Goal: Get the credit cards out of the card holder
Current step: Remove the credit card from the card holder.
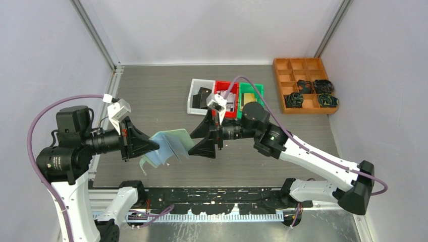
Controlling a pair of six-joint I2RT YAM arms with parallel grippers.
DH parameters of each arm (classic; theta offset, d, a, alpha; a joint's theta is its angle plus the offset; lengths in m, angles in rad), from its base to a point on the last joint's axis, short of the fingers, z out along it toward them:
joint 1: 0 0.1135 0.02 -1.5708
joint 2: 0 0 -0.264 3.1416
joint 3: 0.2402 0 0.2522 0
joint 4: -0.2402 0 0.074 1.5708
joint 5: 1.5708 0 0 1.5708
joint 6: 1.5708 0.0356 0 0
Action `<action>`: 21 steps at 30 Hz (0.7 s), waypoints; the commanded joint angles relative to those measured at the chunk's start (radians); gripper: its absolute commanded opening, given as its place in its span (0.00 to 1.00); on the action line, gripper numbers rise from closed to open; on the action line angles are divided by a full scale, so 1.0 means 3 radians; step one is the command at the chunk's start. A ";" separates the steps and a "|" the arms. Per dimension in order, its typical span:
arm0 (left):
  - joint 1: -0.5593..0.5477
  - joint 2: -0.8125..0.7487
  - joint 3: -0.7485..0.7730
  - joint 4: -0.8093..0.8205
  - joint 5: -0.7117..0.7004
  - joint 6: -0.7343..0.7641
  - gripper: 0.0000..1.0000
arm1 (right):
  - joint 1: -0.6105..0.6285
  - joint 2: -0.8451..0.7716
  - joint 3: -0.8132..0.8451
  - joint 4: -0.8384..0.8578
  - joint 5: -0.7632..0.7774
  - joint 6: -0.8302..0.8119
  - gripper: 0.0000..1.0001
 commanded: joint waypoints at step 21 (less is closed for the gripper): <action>-0.0010 -0.0041 -0.0014 0.0250 -0.0406 -0.0125 0.00 | 0.0853 -0.0407 -0.0192 0.0557 0.2083 -0.0880 1.00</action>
